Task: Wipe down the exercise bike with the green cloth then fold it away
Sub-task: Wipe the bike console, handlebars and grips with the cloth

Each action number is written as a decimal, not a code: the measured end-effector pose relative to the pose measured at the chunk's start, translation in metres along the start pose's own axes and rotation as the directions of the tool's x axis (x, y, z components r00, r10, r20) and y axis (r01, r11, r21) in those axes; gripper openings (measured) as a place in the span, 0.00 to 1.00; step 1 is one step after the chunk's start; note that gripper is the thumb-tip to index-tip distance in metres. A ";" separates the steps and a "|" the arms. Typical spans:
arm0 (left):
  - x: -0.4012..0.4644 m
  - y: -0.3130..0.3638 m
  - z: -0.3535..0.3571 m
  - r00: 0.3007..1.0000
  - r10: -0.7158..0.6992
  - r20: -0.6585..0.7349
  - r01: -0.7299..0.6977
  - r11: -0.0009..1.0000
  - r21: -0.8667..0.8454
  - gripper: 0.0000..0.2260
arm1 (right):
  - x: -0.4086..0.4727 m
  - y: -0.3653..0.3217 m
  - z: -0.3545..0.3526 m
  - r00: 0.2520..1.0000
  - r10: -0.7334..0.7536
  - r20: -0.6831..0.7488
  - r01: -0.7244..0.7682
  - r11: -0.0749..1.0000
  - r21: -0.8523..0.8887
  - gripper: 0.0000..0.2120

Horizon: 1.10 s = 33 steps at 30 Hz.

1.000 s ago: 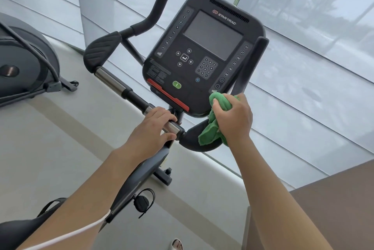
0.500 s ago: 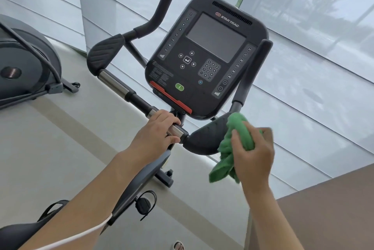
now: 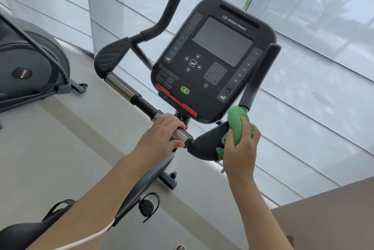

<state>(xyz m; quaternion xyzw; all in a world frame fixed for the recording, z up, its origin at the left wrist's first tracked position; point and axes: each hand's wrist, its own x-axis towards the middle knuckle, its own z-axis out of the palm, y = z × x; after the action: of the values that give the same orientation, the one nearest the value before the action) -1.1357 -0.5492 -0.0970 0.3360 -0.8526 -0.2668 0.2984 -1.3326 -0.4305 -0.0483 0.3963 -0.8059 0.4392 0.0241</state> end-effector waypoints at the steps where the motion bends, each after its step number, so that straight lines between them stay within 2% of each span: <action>1: 0.000 0.000 0.001 1.000 0.002 0.000 -0.002 1.000 -0.002 0.21 | -0.010 0.002 0.000 1.000 -0.011 -0.002 0.011 1.000 0.008 0.24; 9: 0.000 -0.001 0.001 1.000 0.013 0.001 -0.013 1.000 0.006 0.21 | -0.084 0.008 0.007 0.991 -0.129 0.042 0.130 0.991 -0.041 0.28; 11: 0.000 -0.001 0.001 1.000 0.020 0.000 -0.020 1.000 0.009 0.21 | -0.066 0.005 0.005 0.990 -0.133 0.048 0.137 0.987 -0.090 0.26; 14: 0.000 0.000 0.000 1.000 0.025 0.000 -0.025 1.000 0.014 0.21 | -0.021 -0.003 0.003 0.998 -0.047 0.036 0.051 0.991 -0.121 0.21; 17: -0.001 0.001 0.000 1.000 0.024 -0.005 -0.023 1.000 0.019 0.21 | 0.012 -0.006 0.002 0.997 -0.078 0.005 0.078 0.987 -0.143 0.18; 21: -0.001 0.002 -0.001 1.000 0.022 -0.006 -0.022 1.000 0.013 0.21 | 0.047 -0.010 0.008 0.991 -0.124 -0.047 0.112 0.973 -0.203 0.19; 26: -0.002 0.001 -0.003 1.000 0.020 -0.004 -0.020 1.000 0.000 0.20 | 0.058 -0.016 0.009 0.998 -0.057 -0.038 0.050 0.984 -0.170 0.18; 33: -0.002 0.002 -0.001 1.000 0.021 -0.016 -0.021 1.000 -0.017 0.21 | -0.017 -0.011 -0.001 0.992 -0.124 0.009 0.124 0.979 -0.165 0.28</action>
<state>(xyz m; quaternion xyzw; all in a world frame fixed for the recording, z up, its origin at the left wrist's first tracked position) -1.1344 -0.5467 -0.0959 0.3265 -0.8514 -0.2682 0.3109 -1.3142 -0.4228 -0.0471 0.4421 -0.8132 0.3689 0.0846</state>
